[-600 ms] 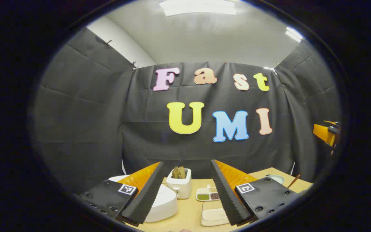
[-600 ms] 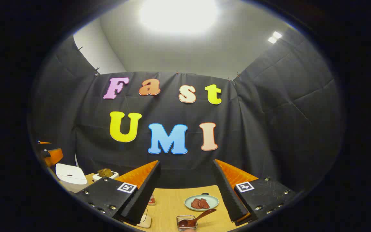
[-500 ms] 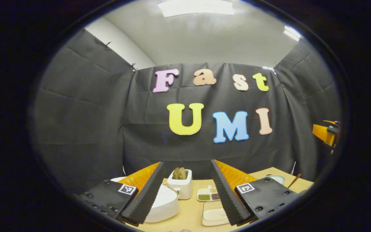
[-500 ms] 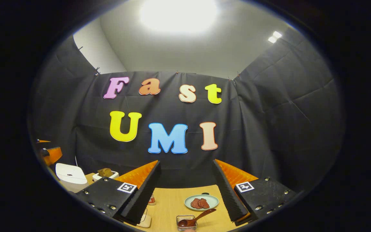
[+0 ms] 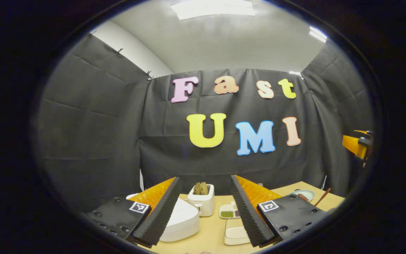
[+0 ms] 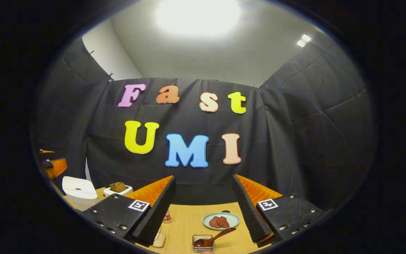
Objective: Close the left gripper, press the button to open the rice cooker; take a wooden spoon from the chopstick holder with the right hand, scoop a spoonful of rice and pour it into the rice cooker, then put the wooden spoon back into the chopstick holder.
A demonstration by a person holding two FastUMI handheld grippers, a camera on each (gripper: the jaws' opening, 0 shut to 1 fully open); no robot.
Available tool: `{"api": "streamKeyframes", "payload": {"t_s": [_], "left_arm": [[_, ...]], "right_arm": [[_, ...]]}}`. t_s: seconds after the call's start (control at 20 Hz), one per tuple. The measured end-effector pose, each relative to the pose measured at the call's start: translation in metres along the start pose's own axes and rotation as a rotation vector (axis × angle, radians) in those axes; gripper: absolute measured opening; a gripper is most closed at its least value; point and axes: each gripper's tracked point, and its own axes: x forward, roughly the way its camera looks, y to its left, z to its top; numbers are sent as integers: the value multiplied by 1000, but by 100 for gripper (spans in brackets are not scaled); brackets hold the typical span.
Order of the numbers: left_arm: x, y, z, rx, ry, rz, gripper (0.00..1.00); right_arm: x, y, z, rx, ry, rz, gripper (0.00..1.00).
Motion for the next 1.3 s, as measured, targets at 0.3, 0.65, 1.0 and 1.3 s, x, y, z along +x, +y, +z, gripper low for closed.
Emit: {"api": "streamKeyframes", "payload": {"t_s": [0.3,0.65,1.0,1.3], "left_arm": [[-6,9,1,11,-9,21,96],[-10,22,1,0,-15,36,83],[-11,22,3,3,-15,8,41],[-18,36,7,20,-42,37,8]], "right_arm": [[-2,5,-3,-14,5,20,96],[-3,12,-6,-22,17,39,96],[-3,19,-5,-16,14,45,96],[-11,27,-6,-15,17,53,96]]}}
